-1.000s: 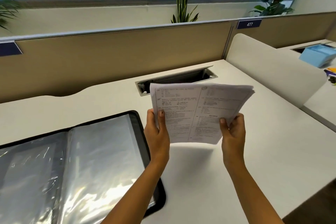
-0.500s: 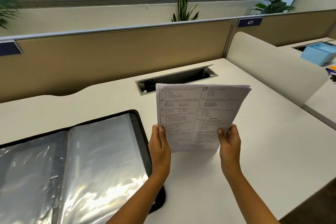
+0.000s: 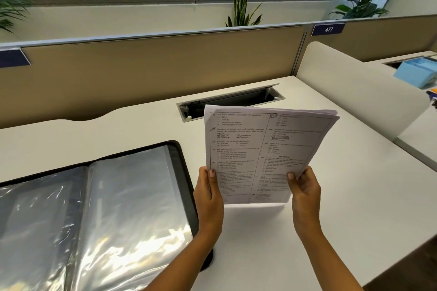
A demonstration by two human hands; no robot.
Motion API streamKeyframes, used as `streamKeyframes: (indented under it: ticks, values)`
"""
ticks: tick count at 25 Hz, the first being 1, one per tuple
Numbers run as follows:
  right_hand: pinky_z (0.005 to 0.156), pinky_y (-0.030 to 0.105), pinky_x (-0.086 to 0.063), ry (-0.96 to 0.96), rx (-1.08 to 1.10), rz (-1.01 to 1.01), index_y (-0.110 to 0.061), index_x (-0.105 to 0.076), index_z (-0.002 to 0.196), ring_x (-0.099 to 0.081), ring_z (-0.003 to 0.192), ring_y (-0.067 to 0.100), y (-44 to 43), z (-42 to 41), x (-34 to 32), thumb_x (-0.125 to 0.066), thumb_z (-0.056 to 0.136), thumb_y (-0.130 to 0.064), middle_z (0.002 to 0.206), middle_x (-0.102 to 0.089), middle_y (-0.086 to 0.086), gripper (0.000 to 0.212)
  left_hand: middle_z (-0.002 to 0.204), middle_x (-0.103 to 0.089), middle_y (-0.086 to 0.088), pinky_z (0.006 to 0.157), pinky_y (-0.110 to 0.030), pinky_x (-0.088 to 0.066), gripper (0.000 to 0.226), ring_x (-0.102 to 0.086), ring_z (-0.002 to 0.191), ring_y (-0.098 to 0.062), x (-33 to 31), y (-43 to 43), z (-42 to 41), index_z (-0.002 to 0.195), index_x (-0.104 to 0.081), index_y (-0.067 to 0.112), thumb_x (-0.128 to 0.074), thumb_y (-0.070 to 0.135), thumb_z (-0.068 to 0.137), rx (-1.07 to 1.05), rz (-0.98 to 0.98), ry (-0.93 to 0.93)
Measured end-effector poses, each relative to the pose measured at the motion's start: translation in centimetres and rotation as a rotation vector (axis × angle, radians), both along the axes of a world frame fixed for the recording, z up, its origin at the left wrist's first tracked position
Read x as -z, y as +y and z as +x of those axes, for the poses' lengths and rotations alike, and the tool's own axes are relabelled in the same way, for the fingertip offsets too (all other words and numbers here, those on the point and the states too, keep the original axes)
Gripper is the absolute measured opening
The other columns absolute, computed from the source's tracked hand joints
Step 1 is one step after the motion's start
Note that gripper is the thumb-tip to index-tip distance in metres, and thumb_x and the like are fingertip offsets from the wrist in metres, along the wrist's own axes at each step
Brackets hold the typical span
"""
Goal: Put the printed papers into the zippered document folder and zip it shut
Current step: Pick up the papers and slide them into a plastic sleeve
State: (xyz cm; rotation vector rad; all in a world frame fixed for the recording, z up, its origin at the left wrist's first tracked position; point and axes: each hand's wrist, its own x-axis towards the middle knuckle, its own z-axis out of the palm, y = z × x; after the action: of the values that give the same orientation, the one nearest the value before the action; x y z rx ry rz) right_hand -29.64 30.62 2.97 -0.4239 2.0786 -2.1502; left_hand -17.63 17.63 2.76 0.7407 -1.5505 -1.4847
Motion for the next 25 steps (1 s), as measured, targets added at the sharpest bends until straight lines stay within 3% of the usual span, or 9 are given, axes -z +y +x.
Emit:
streamKeyframes:
  ticks: [3, 6, 8, 12, 15, 18, 20, 25]
  values:
    - [0.081, 0.023, -0.051, -0.014, -0.026, 0.013, -0.008, -0.052, 0.111, -0.06, 0.1, 0.021, 0.0, -0.2, 0.2, -0.049, 0.095, -0.002, 0.112, -0.063, 0.009, 0.017, 0.097, -0.06, 0.013, 0.063, -0.013, -0.052, 0.012, -0.062, 0.089, -0.002, 0.4, 0.0, 0.1, 0.096, -0.048, 0.033, -0.036, 0.034, 0.092, 0.024, -0.002, -0.033]
    - [0.089, 0.037, -0.053, -0.005, -0.043, 0.083, -0.01, -0.054, 0.109, -0.061, 0.103, 0.027, 0.0, -0.5, 0.6, -0.05, 0.096, -0.005, 0.112, -0.065, 0.009, 0.014, 0.095, -0.062, 0.011, 0.062, -0.012, -0.051, 0.014, -0.062, 0.085, -0.001, 1.2, -0.5, 0.6, 0.092, -0.051, 0.032, -0.038, 0.031, 0.095, 0.016, -0.025, -0.098]
    - [0.086, 0.042, -0.055, 0.023, -0.052, 0.125, -0.011, -0.055, 0.104, -0.063, 0.098, 0.027, -0.3, -0.8, 0.2, -0.05, 0.096, -0.009, 0.108, -0.067, 0.007, 0.01, 0.089, -0.064, 0.013, 0.059, -0.016, -0.053, 0.017, -0.063, 0.077, -0.006, 0.8, -1.3, 0.8, 0.088, -0.054, 0.032, -0.039, 0.036, 0.094, -0.046, -0.08, -0.146]
    - [0.078, 0.041, -0.058, 0.058, -0.128, 0.189, -0.014, -0.059, 0.105, -0.068, 0.091, 0.025, -1.7, -0.6, -1.1, -0.053, 0.095, -0.013, 0.104, -0.07, 0.003, 0.011, 0.086, -0.066, 0.012, 0.054, -0.012, -0.05, 0.024, -0.064, 0.071, -0.005, -1.0, -3.3, 2.2, 0.089, -0.059, 0.02, -0.04, 0.033, 0.096, -0.116, -0.102, -0.174]
    - [0.076, 0.039, -0.059, -0.08, -0.321, 0.144, -0.018, -0.063, 0.107, -0.071, 0.087, 0.024, -3.3, 0.3, -2.4, -0.056, 0.094, -0.014, 0.103, -0.073, 0.001, 0.016, 0.086, -0.066, 0.009, 0.051, -0.011, -0.049, 0.029, -0.064, 0.067, -0.01, -1.8, -5.2, 4.3, 0.092, -0.062, 0.015, -0.04, 0.034, 0.097, -0.201, -0.102, -0.223]
    - [0.082, 0.041, -0.058, -0.203, -0.511, 0.15, -0.019, -0.063, 0.111, -0.071, 0.091, 0.023, -5.3, 1.7, -2.7, -0.055, 0.094, -0.016, 0.104, -0.074, 0.001, 0.018, 0.086, -0.067, 0.009, 0.054, -0.016, -0.05, 0.029, -0.064, 0.07, -0.011, -1.9, -7.4, 7.1, 0.093, -0.064, 0.017, -0.04, 0.033, 0.099, -0.294, -0.021, -0.267]
    - [0.087, 0.042, -0.055, -0.184, -0.585, 0.199, -0.017, -0.062, 0.114, -0.07, 0.095, 0.021, -6.9, 3.0, -2.2, -0.055, 0.094, -0.014, 0.105, -0.074, 0.001, 0.021, 0.087, -0.069, 0.006, 0.059, -0.023, -0.053, 0.028, -0.066, 0.072, -0.012, -1.5, -8.8, 9.1, 0.095, -0.064, 0.019, -0.04, 0.033, 0.099, -0.337, 0.036, -0.288]
    - [0.09, 0.045, -0.054, -0.123, -0.589, 0.283, -0.018, -0.062, 0.111, -0.071, 0.092, 0.02, -10.6, 5.6, -0.7, -0.055, 0.094, -0.013, 0.102, -0.074, 0.0, 0.02, 0.084, -0.073, 0.004, 0.057, -0.022, -0.054, 0.033, -0.07, 0.07, -0.016, -1.3, -11.4, 13.2, 0.095, -0.067, 0.019, -0.038, 0.034, 0.1, -0.264, 0.152, -0.33]
